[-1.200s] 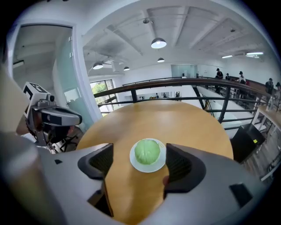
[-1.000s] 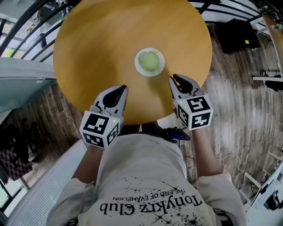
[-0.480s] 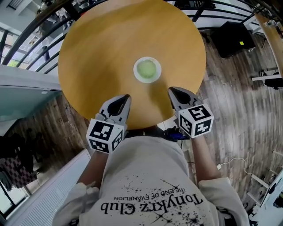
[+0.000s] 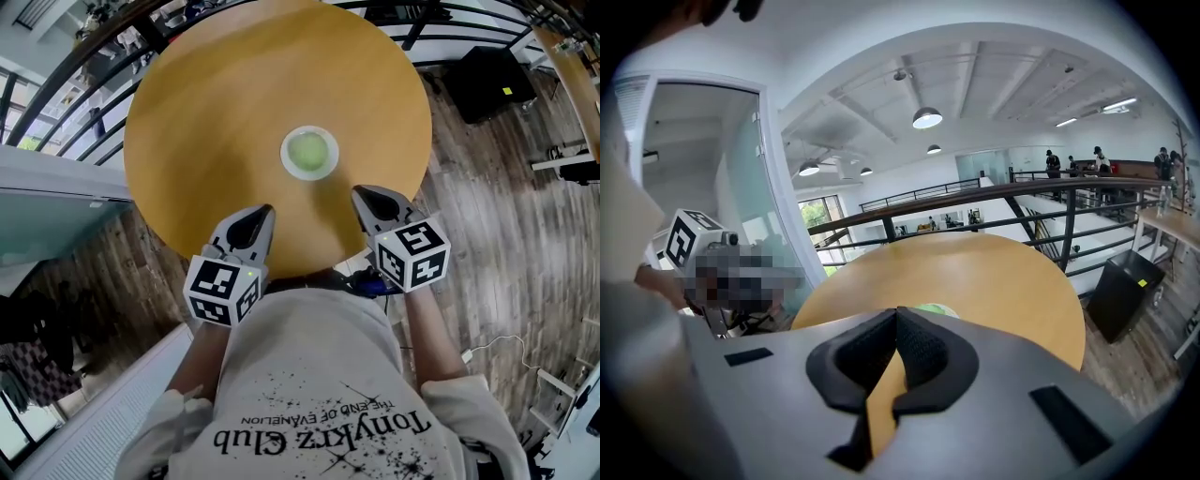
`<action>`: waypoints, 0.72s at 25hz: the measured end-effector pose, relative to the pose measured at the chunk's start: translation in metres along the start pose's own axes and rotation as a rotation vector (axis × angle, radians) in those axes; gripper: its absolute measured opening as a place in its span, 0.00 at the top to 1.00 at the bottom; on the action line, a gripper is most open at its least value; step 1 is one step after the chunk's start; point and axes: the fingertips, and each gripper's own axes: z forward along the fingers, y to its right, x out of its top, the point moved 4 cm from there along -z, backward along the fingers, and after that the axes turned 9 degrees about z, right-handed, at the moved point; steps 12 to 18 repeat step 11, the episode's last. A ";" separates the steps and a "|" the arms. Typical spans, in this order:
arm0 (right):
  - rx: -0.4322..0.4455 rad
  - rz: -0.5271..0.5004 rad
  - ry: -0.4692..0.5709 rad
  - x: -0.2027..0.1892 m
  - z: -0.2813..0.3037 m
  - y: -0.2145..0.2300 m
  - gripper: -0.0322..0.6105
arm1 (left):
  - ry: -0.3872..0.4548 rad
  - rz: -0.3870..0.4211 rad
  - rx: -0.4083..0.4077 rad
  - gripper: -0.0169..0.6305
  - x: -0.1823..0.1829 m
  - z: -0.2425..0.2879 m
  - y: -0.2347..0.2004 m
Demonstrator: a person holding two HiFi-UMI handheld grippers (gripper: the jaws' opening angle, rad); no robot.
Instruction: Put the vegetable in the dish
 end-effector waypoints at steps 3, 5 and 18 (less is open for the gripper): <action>-0.004 0.003 -0.001 -0.002 0.005 -0.003 0.91 | -0.003 -0.001 -0.003 0.94 -0.005 -0.001 -0.005; -0.011 0.004 -0.010 -0.003 0.008 -0.003 0.91 | -0.007 -0.006 -0.009 0.94 -0.007 -0.001 -0.009; -0.027 0.002 -0.015 -0.011 0.004 -0.009 0.91 | 0.000 0.000 -0.021 0.94 -0.013 -0.009 -0.008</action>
